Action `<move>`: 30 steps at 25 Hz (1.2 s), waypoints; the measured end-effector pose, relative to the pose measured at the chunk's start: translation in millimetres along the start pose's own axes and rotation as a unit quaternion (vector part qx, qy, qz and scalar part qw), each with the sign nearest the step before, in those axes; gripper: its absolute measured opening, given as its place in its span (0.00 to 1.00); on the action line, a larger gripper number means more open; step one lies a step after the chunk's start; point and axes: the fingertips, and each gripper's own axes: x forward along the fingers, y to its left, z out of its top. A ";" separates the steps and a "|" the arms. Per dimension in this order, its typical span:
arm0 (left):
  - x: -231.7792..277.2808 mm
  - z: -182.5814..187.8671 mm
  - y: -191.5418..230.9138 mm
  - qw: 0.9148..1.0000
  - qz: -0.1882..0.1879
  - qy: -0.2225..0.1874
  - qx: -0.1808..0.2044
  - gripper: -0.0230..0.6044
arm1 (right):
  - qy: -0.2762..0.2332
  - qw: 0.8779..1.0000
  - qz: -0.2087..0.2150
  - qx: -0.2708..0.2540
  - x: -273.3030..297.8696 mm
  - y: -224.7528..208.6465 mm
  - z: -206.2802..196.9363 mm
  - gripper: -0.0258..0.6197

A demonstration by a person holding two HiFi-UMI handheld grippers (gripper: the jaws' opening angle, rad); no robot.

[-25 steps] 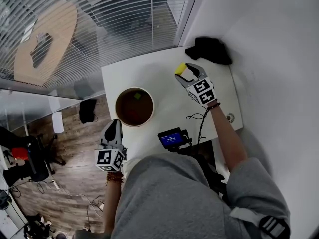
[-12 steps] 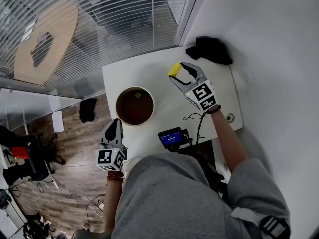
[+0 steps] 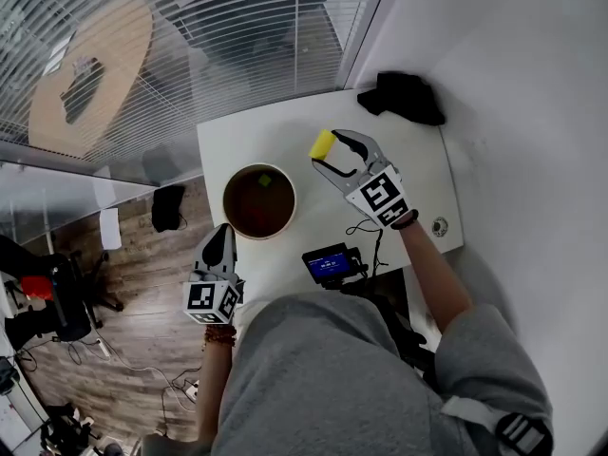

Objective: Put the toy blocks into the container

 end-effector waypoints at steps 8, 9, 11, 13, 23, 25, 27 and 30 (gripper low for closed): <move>-0.8 -0.7 2.1 1.000 0.000 0.001 -0.002 0.05 | 0.001 0.999 0.028 -0.015 5.4 31.1 5.2 0.47; -0.9 -0.9 2.5 1.000 0.000 0.002 -0.002 0.05 | 0.001 0.999 0.030 -0.016 5.8 34.4 6.7 0.47; -0.7 -1.2 1.7 1.000 0.000 0.002 -0.004 0.05 | 0.000 0.999 0.038 -0.017 6.5 41.4 9.3 0.47; -0.2 -2.1 -0.2 1.000 -0.002 0.003 -0.004 0.05 | 0.000 0.999 0.046 -0.017 7.3 49.2 9.7 0.47; 2.2 -6.9 -9.6 1.000 -0.012 0.010 -0.003 0.05 | 0.004 0.996 0.091 -0.013 13.7 91.7 5.7 0.47; 2.6 -7.6 -9.7 1.000 -0.012 0.010 -0.003 0.05 | 0.005 0.995 0.100 -0.011 16.1 99.9 6.2 0.47; 3.3 -7.4 -9.5 1.000 -0.012 0.010 -0.003 0.05 | 0.004 0.994 0.109 -0.011 18.5 107.5 6.5 0.48; 4.0 -7.8 -10.0 1.000 -0.013 0.011 -0.002 0.05 | 0.005 0.993 0.118 -0.014 21.2 116.1 5.7 0.47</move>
